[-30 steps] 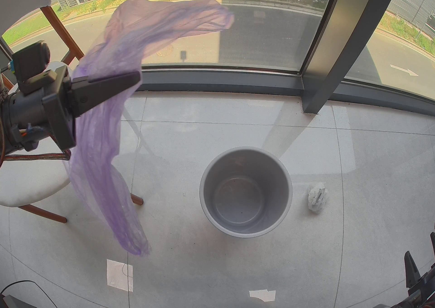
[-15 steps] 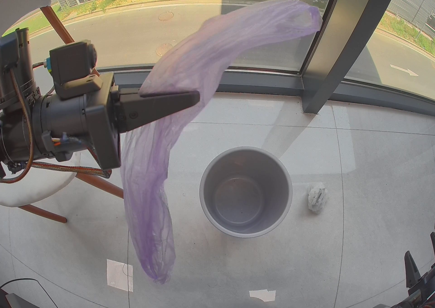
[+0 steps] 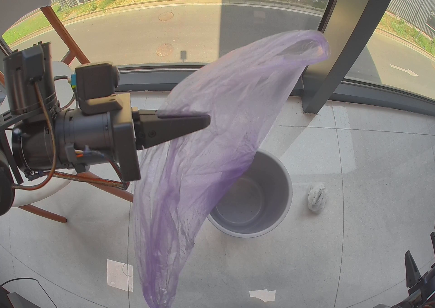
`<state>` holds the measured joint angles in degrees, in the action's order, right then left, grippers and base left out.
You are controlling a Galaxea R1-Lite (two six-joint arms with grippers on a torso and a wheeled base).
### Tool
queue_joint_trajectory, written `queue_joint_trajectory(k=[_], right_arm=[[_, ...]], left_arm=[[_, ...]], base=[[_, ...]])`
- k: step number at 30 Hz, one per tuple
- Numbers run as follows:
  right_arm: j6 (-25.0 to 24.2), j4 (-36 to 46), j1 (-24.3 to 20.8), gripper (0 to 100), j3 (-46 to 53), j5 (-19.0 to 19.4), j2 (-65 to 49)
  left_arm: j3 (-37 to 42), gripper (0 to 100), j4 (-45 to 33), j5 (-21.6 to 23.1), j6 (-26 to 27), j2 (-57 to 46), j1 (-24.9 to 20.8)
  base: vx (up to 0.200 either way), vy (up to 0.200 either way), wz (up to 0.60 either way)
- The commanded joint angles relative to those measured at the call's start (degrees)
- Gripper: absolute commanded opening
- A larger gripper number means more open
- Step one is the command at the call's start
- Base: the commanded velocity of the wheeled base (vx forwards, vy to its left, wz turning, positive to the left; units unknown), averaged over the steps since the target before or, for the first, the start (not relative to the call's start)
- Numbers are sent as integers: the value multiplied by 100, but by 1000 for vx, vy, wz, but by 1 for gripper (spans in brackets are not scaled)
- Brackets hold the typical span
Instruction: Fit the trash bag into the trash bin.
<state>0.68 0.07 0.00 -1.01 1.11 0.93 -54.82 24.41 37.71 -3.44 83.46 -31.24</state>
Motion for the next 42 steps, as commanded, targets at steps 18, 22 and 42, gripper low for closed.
queue_joint_trajectory(k=[18, 22, 42], right_arm=[[2, 1, 0, 100, 92, 3, -93], [-7, 1, 0, 100, 92, -14, -93], [-7, -69, 9, 100, -110, 267, -93]], left_arm=[[59, 0, 653, -53, 98, 1401, -75], [33, 0, 1119, -123, 45, 1744, -145], [-1031, 0, -410, -1916, 177, 1902, -795]], base=[[0, 0, 0], [0, 0, 0], [0, 0, 0]])
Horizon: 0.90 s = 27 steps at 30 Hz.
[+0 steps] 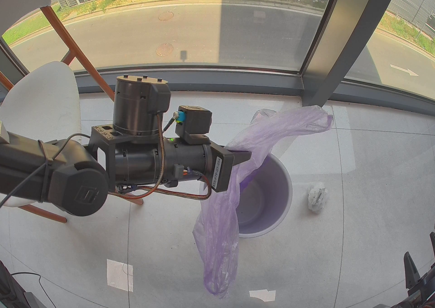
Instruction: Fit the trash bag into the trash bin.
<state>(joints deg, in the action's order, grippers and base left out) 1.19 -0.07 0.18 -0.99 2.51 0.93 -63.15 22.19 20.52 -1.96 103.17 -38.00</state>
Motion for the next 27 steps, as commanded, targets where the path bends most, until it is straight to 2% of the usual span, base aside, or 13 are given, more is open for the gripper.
queue_joint_trajectory(k=[1, 3, 8, 11, 17, 19, 24, 27], right_arm=[[-137, -81, -80, 100, -596, 311, 48], [-480, 16, -273, 100, -1598, 619, 1173], [-1473, -63, -361, 100, -2257, 681, 3010], [-1438, -107, -423, 100, -2301, 742, 4056], [-1368, -608, -484, 100, -2318, 768, 5260], [-1253, -757, -493, 100, -2327, 777, 5541], [-620, -1452, -554, 100, -2309, 795, 6728], [-506, -1917, -677, 100, -2292, 786, 7290]], left_arm=[[-136, 0, -188, -241, 29, -130, -120], [39, 0, -144, -259, 38, -271, -120], [479, 0, 66, -276, 47, -333, -85], [663, 0, 242, -285, 64, -464, -85], [971, 0, 260, -285, 82, -702, -85], [1068, 0, 269, -285, 117, -763, -85], [1217, 0, 277, -276, 302, -895, -85], [1217, 0, 286, -276, 319, -886, -85]], base=[[0, 0, 0], [0, 0, 0], [0, 0, 0], [0, 0, 0], [0, 0, 0], [0, 0, 0], [0, 0, 0], [0, 0, 0]])
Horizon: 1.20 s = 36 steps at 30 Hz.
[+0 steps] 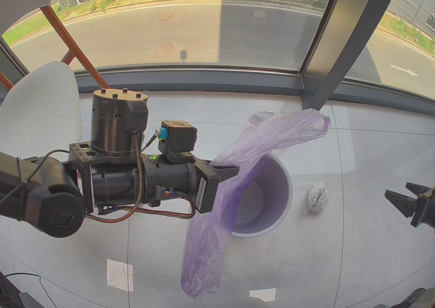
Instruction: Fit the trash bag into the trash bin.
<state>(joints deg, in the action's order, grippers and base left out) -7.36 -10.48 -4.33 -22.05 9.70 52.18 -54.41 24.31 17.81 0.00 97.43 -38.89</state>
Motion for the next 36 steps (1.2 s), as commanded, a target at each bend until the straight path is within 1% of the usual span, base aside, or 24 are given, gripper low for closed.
queue_joint_trajectory(k=[1, 5, 6, 8, 10, 15, 16, 17, 21, 23, 25, 26, 29, 33, 36], right_arm=[[350, -999, -244, 100, -177, 67, 2315], [367, -1527, -253, 100, -221, 58, 3079], [367, -1553, -262, 100, -221, 58, 3114], [306, -2116, -262, 100, -221, 58, 3545], [253, -2344, -262, 100, -273, 76, 3738], [174, -2406, -270, 100, -519, 76, 4081], [174, -2423, -270, 100, -739, 67, 4380], [191, -2423, -270, 0, -818, 67, 4503], [174, -2441, -314, 0, -1240, 67, 4987], [60, -2441, -420, 0, -1539, 67, 5206], [-2, -2450, -464, 0, -1636, 67, 5294], [-116, -2441, -569, 0, -1882, 67, 5488], [-125, -2485, -798, 0, -2172, 67, 5786], [-151, -2959, -1184, 0, -2330, 67, 6199], [-160, -3232, -1325, 0, -2594, 67, 6516]], left_arm=[[343, 0, 74, -6, 141, -312, 4], [343, 0, 74, -6, 325, -321, 13], [343, 0, 74, -6, 325, -321, 13], [334, 0, 83, -14, 360, -330, 13], [334, 0, 83, -14, 360, -330, 13], [343, 0, 83, -14, 360, -409, 4], [343, 0, 83, -6, 360, -418, 4], [334, 0, 83, -6, 360, -418, 4], [352, 0, 83, -6, 360, -418, 4], [378, 0, 83, -6, 360, -418, 4], [396, 0, 83, -6, 360, -418, 4], [405, 0, 83, 3, 369, -409, 4], [413, 0, 83, 12, 378, -391, -5], [448, 0, 83, 21, 378, -374, -5], [448, 0, 83, 21, 387, -365, -5]], base=[[0, 0, 0], [0, 0, 0], [0, 0, 0], [0, 0, 0], [0, 0, 0], [0, 0, 0], [0, 0, 0], [0, 0, 0], [0, 0, 0], [0, 0, 0], [0, 0, 0], [0, 0, 0], [0, 0, 0], [0, 0, 0], [0, 0, 0]])
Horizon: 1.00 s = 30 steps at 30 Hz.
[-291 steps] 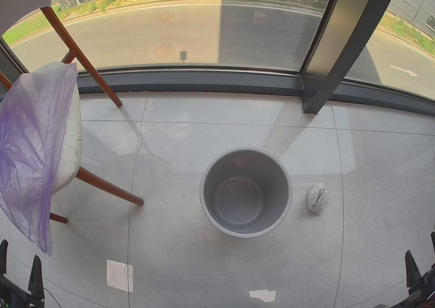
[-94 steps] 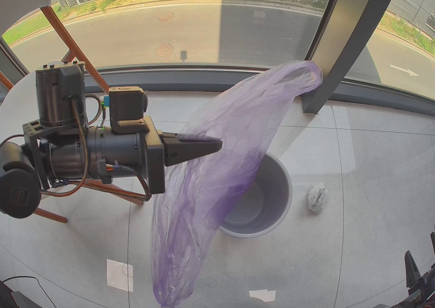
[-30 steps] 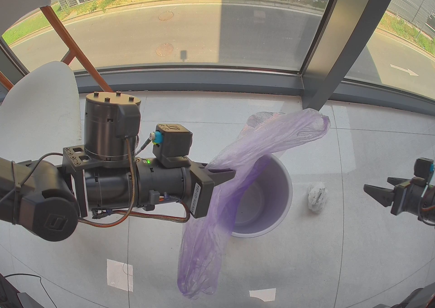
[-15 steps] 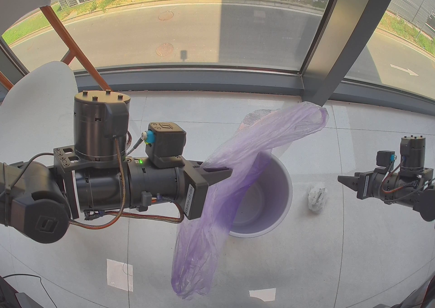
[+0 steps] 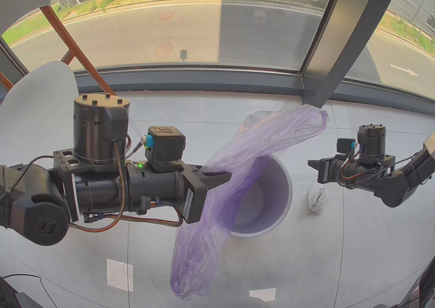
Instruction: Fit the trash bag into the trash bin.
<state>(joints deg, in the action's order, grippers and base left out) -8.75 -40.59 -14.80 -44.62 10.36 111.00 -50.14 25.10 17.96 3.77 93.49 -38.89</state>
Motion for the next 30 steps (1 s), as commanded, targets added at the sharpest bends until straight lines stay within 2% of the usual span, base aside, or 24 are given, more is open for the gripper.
queue_joint_trajectory(k=[1, 6, 8, 10, 11, 13, 16, 18, 19, 22, 26, 30], right_arm=[[-21, -230, -304, 0, -451, 1, 722], [-223, -282, -295, 0, -1102, -25, 1223], [-373, -537, -287, 0, -1339, -61, 1460], [-443, -933, -278, 0, -1497, -69, 1653], [-531, -1645, -278, 0, -1647, -61, 1952], [-654, -2453, -278, 0, -1743, -17, 2242], [-900, -2972, -313, 0, -1822, 1, 2480], [-1322, -3148, -383, 0, -1822, 18, 2515], [-1366, -3165, -401, 0, -1831, 27, 2515], [-2095, -3578, -471, 0, -1866, 247, 2497], [-2394, -3930, -498, 0, -1708, 519, 2524], [-2640, -4299, -647, 0, -1638, 616, 2559]], left_arm=[[13, 0, 4, 6, 10, 20, 4], [31, 0, 4, 6, 151, 3, 4], [31, 0, 4, 6, 195, 3, 13], [22, 0, 4, 6, 195, 11, 13], [13, 0, 4, 6, 203, 11, 13], [13, 0, 4, 6, 203, 11, 13], [13, 0, 4, 6, 203, 20, 13], [4, 0, 4, 6, 195, 29, 13], [4, 0, 4, 6, 195, 29, 13], [22, 0, 4, 6, 195, 20, 22], [31, 0, 4, -3, 186, 20, 39], [22, 0, 4, 6, 195, 20, 110]], base=[[0, 0, 0], [0, 0, 0], [0, 0, 0], [0, 0, 0], [0, 0, 0], [0, 0, 0], [0, 0, 0], [0, 0, 0], [0, 0, 0], [0, 0, 0], [0, 0, 0], [0, 0, 0]])
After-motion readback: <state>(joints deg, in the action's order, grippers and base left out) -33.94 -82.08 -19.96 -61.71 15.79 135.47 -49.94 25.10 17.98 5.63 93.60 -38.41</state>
